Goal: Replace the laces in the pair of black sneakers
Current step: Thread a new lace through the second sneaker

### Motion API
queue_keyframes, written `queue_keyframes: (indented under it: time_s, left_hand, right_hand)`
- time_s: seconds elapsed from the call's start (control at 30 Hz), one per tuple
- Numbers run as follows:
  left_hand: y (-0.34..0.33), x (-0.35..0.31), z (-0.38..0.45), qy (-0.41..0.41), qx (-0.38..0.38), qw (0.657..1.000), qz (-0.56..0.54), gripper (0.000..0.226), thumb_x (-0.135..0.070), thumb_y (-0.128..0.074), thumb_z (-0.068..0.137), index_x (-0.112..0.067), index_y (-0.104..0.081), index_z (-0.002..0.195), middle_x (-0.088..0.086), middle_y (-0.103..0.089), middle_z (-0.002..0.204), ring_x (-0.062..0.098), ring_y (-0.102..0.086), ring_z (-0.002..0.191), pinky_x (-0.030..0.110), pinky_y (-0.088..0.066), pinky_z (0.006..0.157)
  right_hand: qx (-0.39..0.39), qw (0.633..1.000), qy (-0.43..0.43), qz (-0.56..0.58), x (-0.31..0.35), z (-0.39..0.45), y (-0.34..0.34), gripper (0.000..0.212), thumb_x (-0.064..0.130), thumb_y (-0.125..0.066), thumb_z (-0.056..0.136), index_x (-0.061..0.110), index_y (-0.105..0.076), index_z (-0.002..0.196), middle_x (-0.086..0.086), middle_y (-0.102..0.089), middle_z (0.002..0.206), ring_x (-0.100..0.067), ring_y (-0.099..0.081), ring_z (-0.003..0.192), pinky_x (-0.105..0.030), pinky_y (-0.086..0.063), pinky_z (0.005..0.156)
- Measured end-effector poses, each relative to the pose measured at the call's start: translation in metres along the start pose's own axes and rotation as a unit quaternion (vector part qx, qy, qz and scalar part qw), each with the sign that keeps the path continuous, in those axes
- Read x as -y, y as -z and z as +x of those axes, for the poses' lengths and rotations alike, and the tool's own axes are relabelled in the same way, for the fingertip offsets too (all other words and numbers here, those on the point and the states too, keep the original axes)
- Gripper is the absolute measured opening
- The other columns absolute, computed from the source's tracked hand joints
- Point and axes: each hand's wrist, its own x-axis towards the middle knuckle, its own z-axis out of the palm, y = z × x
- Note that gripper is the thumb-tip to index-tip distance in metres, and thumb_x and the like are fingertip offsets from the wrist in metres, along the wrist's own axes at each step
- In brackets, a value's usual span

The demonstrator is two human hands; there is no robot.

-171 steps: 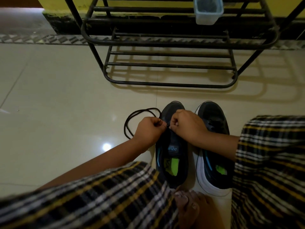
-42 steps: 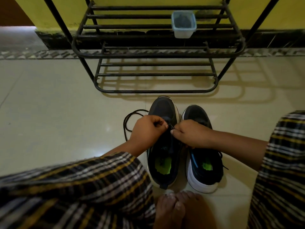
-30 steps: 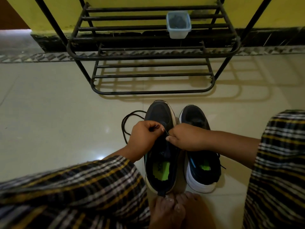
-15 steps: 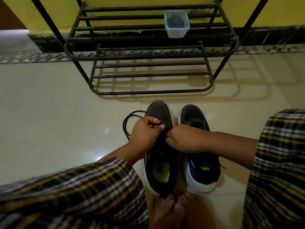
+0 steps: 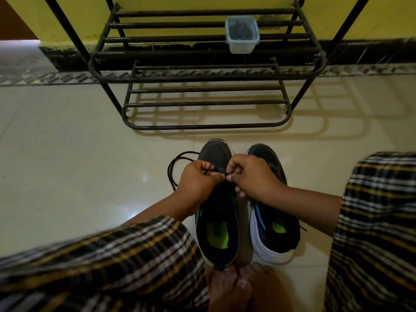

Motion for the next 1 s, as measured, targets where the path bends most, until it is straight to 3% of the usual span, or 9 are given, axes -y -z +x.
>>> queue_keyframes:
  time_s: [0.1, 0.17, 0.3, 0.47, 0.53, 0.63, 0.7, 0.83, 1.0]
  left_hand:
    - [0.001, -0.002, -0.002, 0.003, 0.006, 1.000, 0.001, 0.010, -0.002, -0.066, 0.084, -0.005, -0.057, 0.089, 0.015, -0.061, 0.081, 0.025, -0.061, 0.080, 0.036, -0.055, 0.079]
    - [0.001, -0.004, -0.003, -0.002, 0.011, 1.000, 0.015, 0.003, -0.007, -0.062, 0.088, -0.005, -0.061, 0.090, 0.013, -0.064, 0.084, 0.024, -0.063, 0.084, 0.034, -0.054, 0.080]
    - [0.004, -0.004, 0.002, -0.081, -0.034, 0.980, 0.179, 0.025, -0.021, -0.047, 0.098, -0.007, -0.068, 0.094, 0.006, -0.069, 0.088, 0.019, -0.064, 0.087, 0.034, -0.050, 0.084]
    - [0.006, -0.010, -0.002, -0.147, -0.061, 0.941, 0.298, 0.037, -0.029, -0.037, 0.101, -0.005, -0.065, 0.096, 0.010, -0.069, 0.089, 0.024, -0.063, 0.085, 0.037, -0.049, 0.081]
    - [0.009, -0.017, -0.003, -0.142, -0.068, 0.946, 0.283, 0.039, -0.028, -0.035, 0.101, -0.006, -0.066, 0.091, 0.010, -0.069, 0.086, 0.022, -0.063, 0.079, 0.034, -0.049, 0.076]
    - [0.014, -0.037, -0.007, -0.077, -0.055, 0.985, 0.143, 0.036, -0.015, -0.033, 0.100, -0.012, -0.061, 0.077, 0.004, -0.059, 0.073, 0.010, -0.048, 0.053, 0.022, -0.038, 0.050]
    - [0.019, -0.053, -0.010, -0.052, -0.032, 0.995, 0.080, 0.035, -0.010, -0.033, 0.099, -0.013, -0.058, 0.074, 0.002, -0.052, 0.068, 0.007, -0.043, 0.047, 0.019, -0.032, 0.045]
    - [0.032, -0.080, -0.018, -0.067, 0.022, 0.994, 0.086, 0.032, -0.016, -0.035, 0.102, -0.016, -0.061, 0.083, 0.000, -0.053, 0.077, 0.011, -0.045, 0.066, 0.022, -0.036, 0.058]
    - [0.049, -0.115, -0.029, -0.116, 0.027, 0.987, 0.104, 0.027, -0.020, -0.039, 0.101, -0.018, -0.065, 0.094, 0.002, -0.061, 0.089, 0.015, -0.053, 0.084, 0.027, -0.045, 0.075]
  right_hand:
    - [-0.005, 1.000, 0.023, -0.016, -0.001, 0.005, 0.000, 0.010, 0.004, -0.061, 0.088, 0.009, -0.061, 0.079, -0.003, -0.056, 0.064, -0.005, -0.055, 0.042, -0.023, -0.051, 0.044]
    - [-0.009, 0.999, 0.033, -0.025, 0.000, 0.006, 0.002, 0.010, 0.004, -0.061, 0.088, 0.008, -0.062, 0.078, -0.004, -0.057, 0.064, -0.008, -0.056, 0.046, -0.022, -0.052, 0.045]
    - [-0.010, 0.993, 0.079, -0.083, 0.004, 0.007, 0.009, 0.010, 0.005, -0.064, 0.085, 0.011, -0.063, 0.076, -0.003, -0.061, 0.068, -0.002, -0.054, 0.050, -0.011, -0.041, 0.050]
    - [-0.010, 0.980, 0.136, -0.147, 0.014, 0.007, 0.016, 0.010, 0.010, -0.067, 0.083, 0.014, -0.062, 0.075, -0.002, -0.065, 0.076, -0.015, -0.057, 0.072, -0.030, -0.046, 0.069]
    - [-0.021, 0.974, 0.152, -0.167, 0.018, 0.007, 0.022, 0.009, 0.010, -0.066, 0.083, 0.013, -0.062, 0.076, -0.002, -0.065, 0.076, -0.016, -0.058, 0.074, -0.031, -0.046, 0.069]
    - [-0.022, 0.973, 0.156, -0.169, 0.023, 0.006, 0.035, 0.006, 0.009, -0.067, 0.082, 0.011, -0.065, 0.077, -0.003, -0.065, 0.077, -0.013, -0.057, 0.072, -0.030, -0.046, 0.069]
    - [-0.007, 0.972, 0.157, -0.174, 0.030, 0.005, 0.046, 0.005, 0.009, -0.067, 0.082, 0.012, -0.066, 0.078, 0.000, -0.064, 0.076, -0.006, -0.053, 0.067, -0.026, -0.043, 0.067]
    - [0.046, 0.955, 0.187, -0.227, 0.060, -0.001, 0.072, 0.007, 0.010, -0.067, 0.083, 0.016, -0.065, 0.079, 0.009, -0.061, 0.073, -0.001, -0.054, 0.067, -0.024, -0.044, 0.066]
    - [0.067, 0.920, 0.226, -0.314, 0.112, -0.016, 0.109, 0.010, 0.014, -0.066, 0.085, 0.021, -0.061, 0.080, 0.014, -0.057, 0.069, 0.004, -0.052, 0.064, -0.006, -0.037, 0.057]
